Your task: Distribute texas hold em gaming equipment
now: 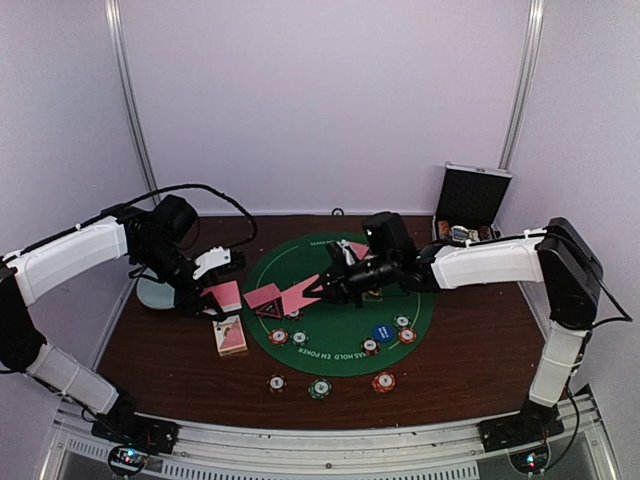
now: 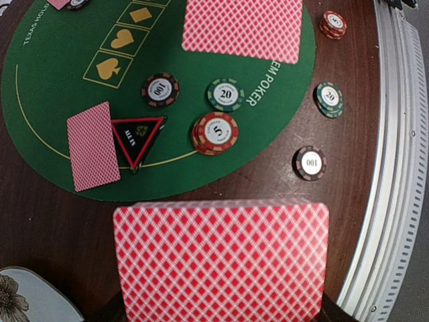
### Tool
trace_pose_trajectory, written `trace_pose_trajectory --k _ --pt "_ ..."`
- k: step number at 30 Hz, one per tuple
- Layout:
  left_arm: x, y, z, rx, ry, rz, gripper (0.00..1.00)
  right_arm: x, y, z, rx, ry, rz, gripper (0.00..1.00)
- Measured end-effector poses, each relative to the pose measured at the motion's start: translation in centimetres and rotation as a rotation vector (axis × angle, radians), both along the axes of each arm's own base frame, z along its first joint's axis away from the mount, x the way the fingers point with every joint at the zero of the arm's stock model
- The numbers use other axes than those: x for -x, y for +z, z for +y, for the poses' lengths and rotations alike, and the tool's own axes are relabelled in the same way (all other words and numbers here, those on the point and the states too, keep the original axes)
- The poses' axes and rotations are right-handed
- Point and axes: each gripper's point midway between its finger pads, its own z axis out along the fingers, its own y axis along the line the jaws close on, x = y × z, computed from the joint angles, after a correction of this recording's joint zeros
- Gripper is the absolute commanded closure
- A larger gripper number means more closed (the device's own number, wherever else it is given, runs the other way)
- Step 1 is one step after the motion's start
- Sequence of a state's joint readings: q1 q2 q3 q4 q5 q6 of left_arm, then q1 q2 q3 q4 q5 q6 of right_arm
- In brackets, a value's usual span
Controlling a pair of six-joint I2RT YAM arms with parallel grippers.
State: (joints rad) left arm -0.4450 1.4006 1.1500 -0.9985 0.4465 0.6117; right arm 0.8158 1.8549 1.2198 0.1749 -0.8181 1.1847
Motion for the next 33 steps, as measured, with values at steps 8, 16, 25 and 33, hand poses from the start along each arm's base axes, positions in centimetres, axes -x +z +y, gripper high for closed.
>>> trace_pose_trajectory --k 8,16,25,33 --pt "0.0 0.0 0.0 0.0 0.0 0.0 0.85 -0.2 -5.4 -7.0 0.189 -0.023 0.061 1.0" --pt "0.0 0.0 0.0 0.001 -0.001 0.001 0.85 -1.0 -9.4 -11.6 0.322 -0.024 0.068 1.0" --pt "0.0 0.0 0.0 0.001 -0.001 0.002 0.85 -2.5 -12.2 -12.5 0.388 -0.008 0.058 1.0" --pt "0.1 0.1 0.0 0.002 -0.001 0.001 0.85 -2.6 -13.2 -13.1 0.429 0.001 0.04 0.78"
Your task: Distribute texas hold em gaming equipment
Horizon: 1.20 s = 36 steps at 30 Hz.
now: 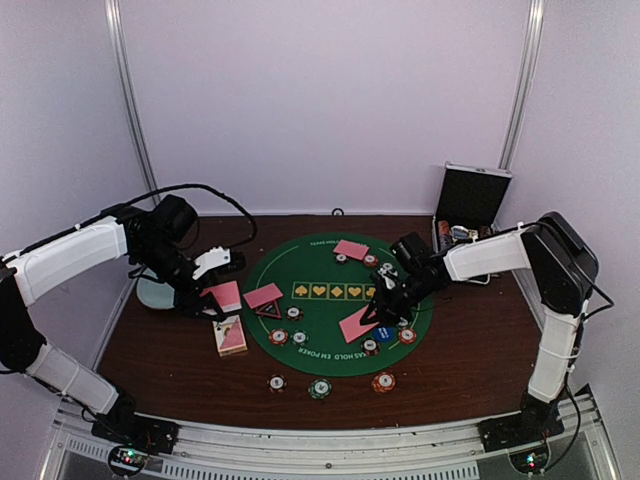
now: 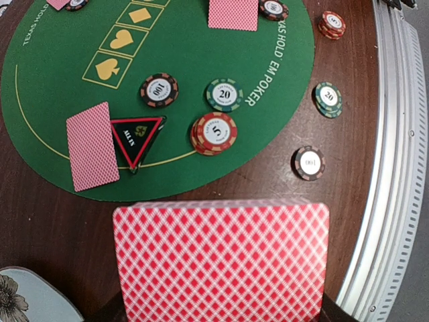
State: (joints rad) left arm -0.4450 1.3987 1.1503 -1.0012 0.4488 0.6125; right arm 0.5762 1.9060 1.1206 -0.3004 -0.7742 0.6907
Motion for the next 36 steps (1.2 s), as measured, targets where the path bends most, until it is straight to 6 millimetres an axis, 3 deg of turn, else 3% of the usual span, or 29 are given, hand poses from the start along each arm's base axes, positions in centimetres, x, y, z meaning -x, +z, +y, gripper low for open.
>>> trace_pose_trajectory --k 4,13,17,24,29,36 --pt "0.1 0.0 0.0 0.0 0.0 0.002 0.85 0.2 -0.8 -0.9 0.059 0.009 -0.007 0.66" --pt "0.1 0.0 0.0 -0.001 -0.005 0.0 0.85 0.4 -0.4 -2.5 0.15 0.019 -0.032 0.6" --pt "0.1 0.0 0.0 0.0 -0.005 0.0 0.85 -0.2 1.3 -2.7 0.167 0.017 -0.071 0.57" --pt "0.1 0.0 0.0 0.002 -0.006 0.001 0.85 -0.9 5.7 -1.8 0.117 -0.014 -0.165 0.33" --pt "0.1 0.0 0.0 0.002 -0.006 0.002 0.85 -0.5 9.3 2.4 0.032 0.009 -0.233 0.23" --pt "0.2 0.1 -0.1 0.009 -0.006 0.006 0.85 2.7 13.5 10.5 -0.198 0.063 -0.257 0.19"
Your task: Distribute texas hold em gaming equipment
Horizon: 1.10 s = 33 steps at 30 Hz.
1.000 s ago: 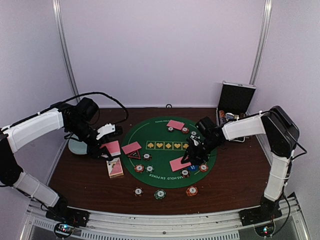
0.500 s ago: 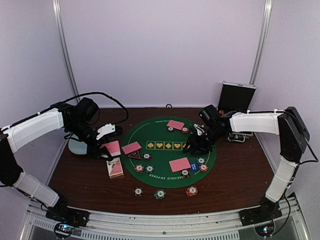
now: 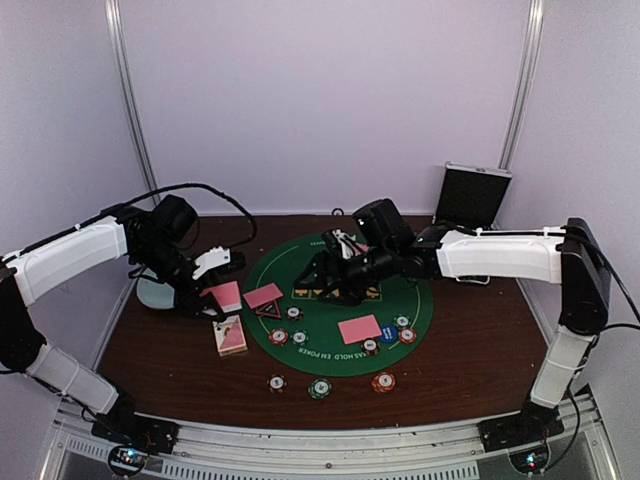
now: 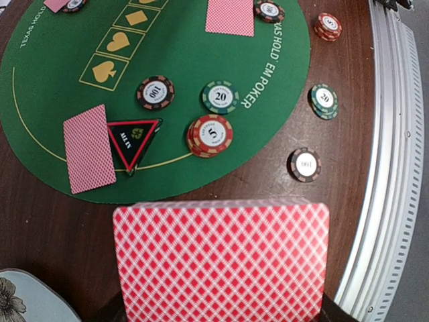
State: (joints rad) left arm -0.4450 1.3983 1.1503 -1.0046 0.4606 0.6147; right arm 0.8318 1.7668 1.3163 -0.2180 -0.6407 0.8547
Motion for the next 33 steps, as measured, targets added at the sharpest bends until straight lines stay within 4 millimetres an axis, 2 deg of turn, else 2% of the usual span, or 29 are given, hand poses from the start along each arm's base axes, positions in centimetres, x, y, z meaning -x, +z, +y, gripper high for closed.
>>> trace_pose_trajectory --k 3,6,12,17,25,33 --pt "0.0 0.0 -0.1 0.005 0.002 0.004 0.85 1.0 0.7 3.4 -0.094 0.029 0.029 0.18" --pt "0.0 0.1 -0.1 0.009 0.001 0.004 0.85 1.6 0.5 6.5 -0.157 0.054 0.06 0.18" --pt "0.0 0.2 -0.2 0.012 0.005 0.007 0.85 2.5 0.4 10.8 -0.232 0.095 0.103 0.18" --pt "0.0 0.2 -0.2 0.014 0.006 0.009 0.85 2.9 1.0 12.6 -0.283 0.113 0.12 0.19" --pt "0.0 0.2 -0.2 0.015 0.007 0.01 0.86 2.5 1.4 14.2 -0.323 0.125 0.138 0.2" --pt "-0.1 0.5 -0.3 0.019 0.011 0.005 0.85 2.3 0.8 15.7 -0.334 0.148 0.163 0.21"
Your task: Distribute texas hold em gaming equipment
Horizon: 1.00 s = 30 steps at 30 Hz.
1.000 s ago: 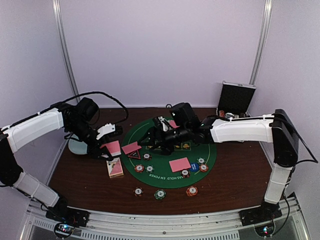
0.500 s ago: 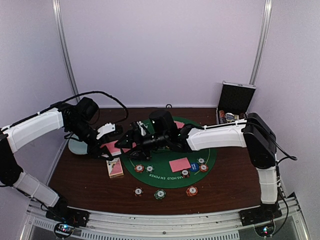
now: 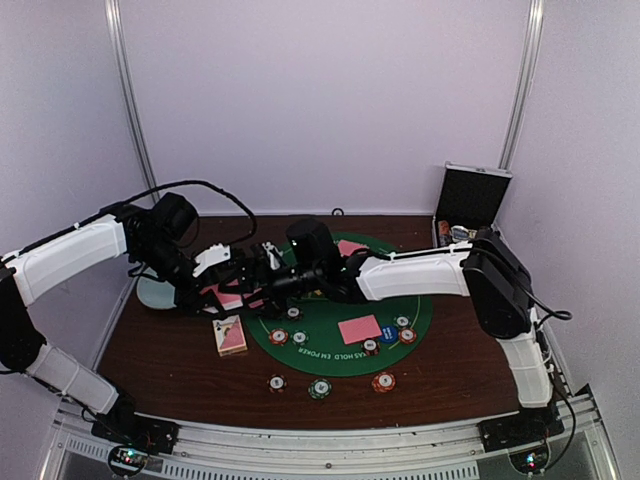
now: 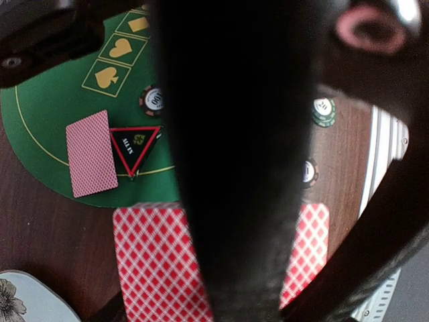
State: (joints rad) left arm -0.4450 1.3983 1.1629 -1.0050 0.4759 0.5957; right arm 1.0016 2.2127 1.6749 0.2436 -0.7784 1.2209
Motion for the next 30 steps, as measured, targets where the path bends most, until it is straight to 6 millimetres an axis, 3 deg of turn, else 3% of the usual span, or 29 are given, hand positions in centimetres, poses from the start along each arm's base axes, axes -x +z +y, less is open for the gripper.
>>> trace_pose_trajectory --k 8,19,30 --pt "-0.1 0.2 0.0 0.002 0.0 -0.004 0.86 0.5 -0.9 1.5 -0.005 0.036 0.035 0.21" --pt "0.0 0.1 0.0 0.0 -0.001 -0.002 0.87 0.4 -1.8 2.1 -0.008 0.039 0.094 0.28" --pt "0.4 0.0 0.0 -0.009 -0.007 0.009 0.88 0.0 -1.8 0.5 -0.031 0.02 0.095 0.39"
